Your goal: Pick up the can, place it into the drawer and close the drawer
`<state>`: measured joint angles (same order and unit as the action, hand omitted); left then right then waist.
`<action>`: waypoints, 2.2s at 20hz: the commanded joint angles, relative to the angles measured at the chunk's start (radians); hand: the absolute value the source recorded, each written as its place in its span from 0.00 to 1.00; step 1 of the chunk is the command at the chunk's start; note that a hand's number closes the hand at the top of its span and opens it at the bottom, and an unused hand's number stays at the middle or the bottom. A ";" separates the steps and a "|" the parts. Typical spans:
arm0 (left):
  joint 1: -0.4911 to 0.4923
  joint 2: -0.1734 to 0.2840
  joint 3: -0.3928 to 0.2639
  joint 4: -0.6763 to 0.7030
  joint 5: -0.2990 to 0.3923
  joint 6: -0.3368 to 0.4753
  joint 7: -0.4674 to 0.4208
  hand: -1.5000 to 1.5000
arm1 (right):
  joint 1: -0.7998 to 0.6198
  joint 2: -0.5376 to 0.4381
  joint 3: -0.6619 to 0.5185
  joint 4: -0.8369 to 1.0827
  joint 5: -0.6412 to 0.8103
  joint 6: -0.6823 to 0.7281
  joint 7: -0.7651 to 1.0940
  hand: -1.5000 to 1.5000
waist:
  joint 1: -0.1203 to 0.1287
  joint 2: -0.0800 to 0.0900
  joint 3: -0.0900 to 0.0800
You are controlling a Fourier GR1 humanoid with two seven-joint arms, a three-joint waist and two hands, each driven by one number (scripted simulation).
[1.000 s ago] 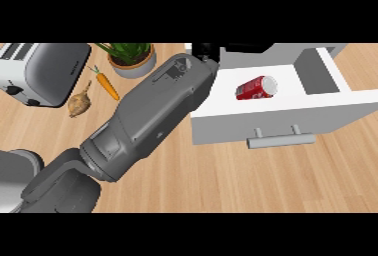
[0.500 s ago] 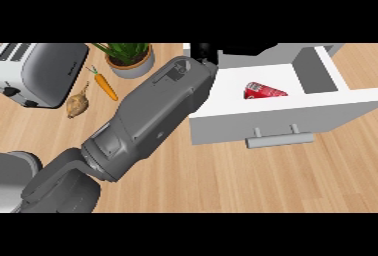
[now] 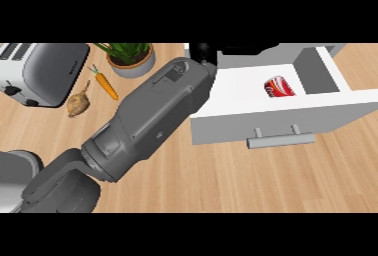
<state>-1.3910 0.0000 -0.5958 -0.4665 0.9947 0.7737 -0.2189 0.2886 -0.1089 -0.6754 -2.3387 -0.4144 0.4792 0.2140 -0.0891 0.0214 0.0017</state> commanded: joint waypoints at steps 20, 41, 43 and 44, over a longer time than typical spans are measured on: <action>-0.029 0.005 0.013 -0.015 0.035 -0.011 -0.029 0.00 | -0.359 0.030 0.558 0.093 1.036 -0.126 -0.145 0.00 | 0.105 -0.013 -0.002; 0.056 0.177 0.010 -0.199 -0.065 0.020 0.133 0.00 | -0.797 -0.027 0.728 1.073 1.568 -0.565 -0.333 0.00 | 0.134 -0.017 -0.001; 0.086 0.185 0.013 -0.262 -0.086 0.074 0.134 0.00 | -0.842 -0.020 0.713 1.146 1.573 -0.584 -0.330 0.00 | 0.127 -0.022 -0.001; 0.116 0.203 0.020 -0.269 -0.089 0.053 0.130 0.00 | -0.905 -0.013 0.695 1.196 1.569 -0.586 -0.317 0.00 | 0.128 -0.020 -0.001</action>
<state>-1.3217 0.1660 -0.5789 -0.6746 0.9273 0.8138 -0.1078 -0.5248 -0.1421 0.0359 -1.3071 1.1165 -0.0359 -0.1069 0.0375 0.0026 0.0004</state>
